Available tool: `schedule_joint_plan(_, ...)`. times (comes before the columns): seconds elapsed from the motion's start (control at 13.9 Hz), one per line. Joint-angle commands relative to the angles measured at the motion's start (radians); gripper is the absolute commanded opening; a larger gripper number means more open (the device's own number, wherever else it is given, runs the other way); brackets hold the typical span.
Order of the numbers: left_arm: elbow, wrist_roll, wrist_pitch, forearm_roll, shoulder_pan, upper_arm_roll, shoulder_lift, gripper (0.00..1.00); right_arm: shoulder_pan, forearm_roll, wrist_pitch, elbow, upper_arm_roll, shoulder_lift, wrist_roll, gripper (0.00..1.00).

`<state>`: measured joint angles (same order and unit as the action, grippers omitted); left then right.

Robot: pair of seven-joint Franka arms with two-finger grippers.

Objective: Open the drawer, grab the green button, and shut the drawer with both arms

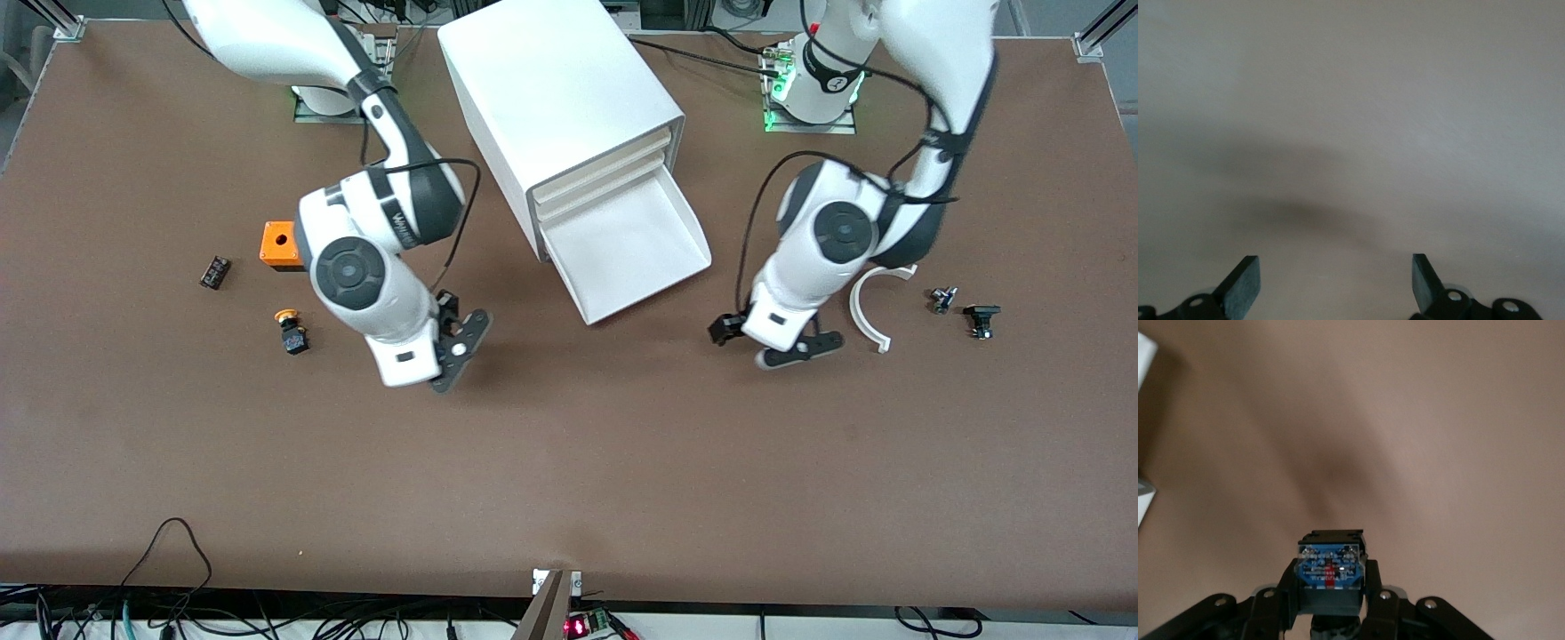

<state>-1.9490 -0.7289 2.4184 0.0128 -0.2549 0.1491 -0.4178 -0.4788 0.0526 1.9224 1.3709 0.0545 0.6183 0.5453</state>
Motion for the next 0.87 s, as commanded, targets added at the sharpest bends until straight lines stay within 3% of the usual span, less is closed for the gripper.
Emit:
schedule_joint_plan(0.0,0.009,-0.088,0.031,-0.016,-0.072,-0.01,-0.05,1.0,0.023,0.015,0.085,0.143,-0.004,-0.069,-0.161,0.2)
schedule_joint_plan(0.14,-0.014,-0.122,0.03,-0.016,-0.102,-0.01,-0.053,1.0,0.025,0.042,0.162,0.204,-0.004,-0.087,-0.314,0.2)
schedule_joint_plan(0.36,-0.069,-0.116,0.03,-0.014,-0.128,0.004,-0.049,1.0,0.025,0.043,0.167,0.249,-0.004,-0.106,-0.424,0.2)
schedule_joint_plan(0.79,-0.143,-0.11,0.022,-0.014,-0.139,0.108,-0.012,1.0,0.031,0.032,0.275,0.391,-0.01,-0.124,-0.724,0.2)
